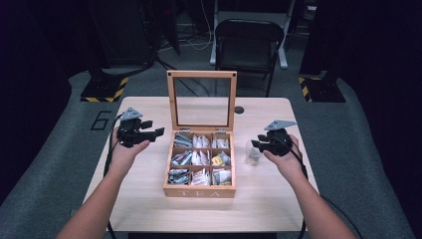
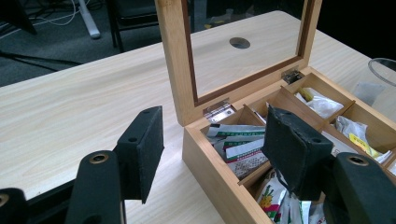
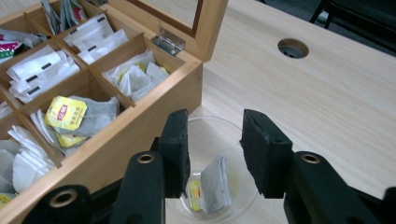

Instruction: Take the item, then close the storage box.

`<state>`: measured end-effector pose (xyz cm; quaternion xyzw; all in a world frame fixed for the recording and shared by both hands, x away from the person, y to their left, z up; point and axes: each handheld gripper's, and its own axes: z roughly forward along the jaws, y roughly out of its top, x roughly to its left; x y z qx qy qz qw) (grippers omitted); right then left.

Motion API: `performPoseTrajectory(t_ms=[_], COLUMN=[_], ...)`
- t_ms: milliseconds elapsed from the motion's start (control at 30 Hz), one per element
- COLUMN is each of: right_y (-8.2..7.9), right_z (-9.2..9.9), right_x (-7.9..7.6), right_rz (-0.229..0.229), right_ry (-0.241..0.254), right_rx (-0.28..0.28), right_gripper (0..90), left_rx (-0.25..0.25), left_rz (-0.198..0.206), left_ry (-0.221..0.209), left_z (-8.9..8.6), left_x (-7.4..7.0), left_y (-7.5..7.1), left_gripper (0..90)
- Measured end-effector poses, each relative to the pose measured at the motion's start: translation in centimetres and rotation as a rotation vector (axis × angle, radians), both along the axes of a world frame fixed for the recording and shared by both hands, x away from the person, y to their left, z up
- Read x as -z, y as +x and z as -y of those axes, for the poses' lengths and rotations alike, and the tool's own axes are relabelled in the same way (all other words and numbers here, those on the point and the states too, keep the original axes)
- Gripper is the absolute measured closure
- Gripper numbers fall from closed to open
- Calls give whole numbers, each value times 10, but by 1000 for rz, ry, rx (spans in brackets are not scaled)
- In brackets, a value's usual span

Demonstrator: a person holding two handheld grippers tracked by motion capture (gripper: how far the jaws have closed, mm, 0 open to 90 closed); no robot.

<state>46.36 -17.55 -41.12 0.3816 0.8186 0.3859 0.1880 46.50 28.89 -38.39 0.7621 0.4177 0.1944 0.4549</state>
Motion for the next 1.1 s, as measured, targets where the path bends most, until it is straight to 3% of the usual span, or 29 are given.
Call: performPoseTrajectory(t_ms=[300,533,900,1100], right_y=[4,11,23,29], right_z=[-11,-21,-30,-35], right_x=[-16,-30,-40,-45], right_rz=[29,63,69,69], right_ry=[-5,19,35,42], right_rx=[-25,-46,-56,-68], right_gripper=[549,487,465,408], left_rx=[-3,-3,4,1], left_rz=[0,1,-10,-13], left_ry=[-3,-4,-12,-19], left_z=[0,-2,-5,-6], left_x=[0,-1,-1,1], left_y=[0,-1,0,2], left_gripper=[379,380,386,382])
